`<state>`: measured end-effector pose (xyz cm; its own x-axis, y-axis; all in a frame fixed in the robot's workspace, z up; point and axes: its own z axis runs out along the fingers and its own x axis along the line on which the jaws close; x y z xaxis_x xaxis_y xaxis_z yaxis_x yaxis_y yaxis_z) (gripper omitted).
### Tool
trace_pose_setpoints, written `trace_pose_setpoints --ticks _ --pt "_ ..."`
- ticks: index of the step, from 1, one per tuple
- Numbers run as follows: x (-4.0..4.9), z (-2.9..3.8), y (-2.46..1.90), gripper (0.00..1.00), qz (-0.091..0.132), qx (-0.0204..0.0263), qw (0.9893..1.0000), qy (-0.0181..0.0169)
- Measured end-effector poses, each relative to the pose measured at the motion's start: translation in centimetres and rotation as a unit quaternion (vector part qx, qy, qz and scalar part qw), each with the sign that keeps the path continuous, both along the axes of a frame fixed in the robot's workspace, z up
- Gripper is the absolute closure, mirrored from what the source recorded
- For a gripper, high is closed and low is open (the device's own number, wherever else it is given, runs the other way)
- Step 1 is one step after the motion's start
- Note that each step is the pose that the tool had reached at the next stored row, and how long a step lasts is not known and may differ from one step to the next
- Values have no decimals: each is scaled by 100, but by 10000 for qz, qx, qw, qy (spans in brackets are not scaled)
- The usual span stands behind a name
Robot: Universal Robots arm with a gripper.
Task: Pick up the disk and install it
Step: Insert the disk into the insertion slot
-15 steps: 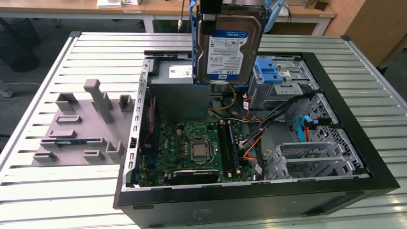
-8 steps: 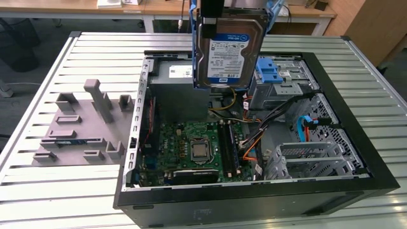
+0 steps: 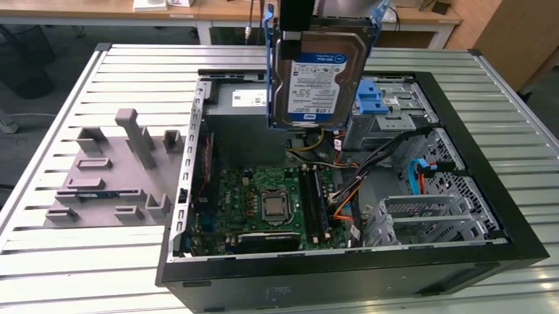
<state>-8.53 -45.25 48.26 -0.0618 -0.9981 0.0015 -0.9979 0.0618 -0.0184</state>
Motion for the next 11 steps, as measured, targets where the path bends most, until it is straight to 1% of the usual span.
trace_pose_setpoints --ticks 5,9,11 --pt "112 -7 -49 64 0 -1 10000 17" --pt "130 -19 -104 64 0 0 10000 18" --pt "130 -26 -141 64 0 0 10000 18"
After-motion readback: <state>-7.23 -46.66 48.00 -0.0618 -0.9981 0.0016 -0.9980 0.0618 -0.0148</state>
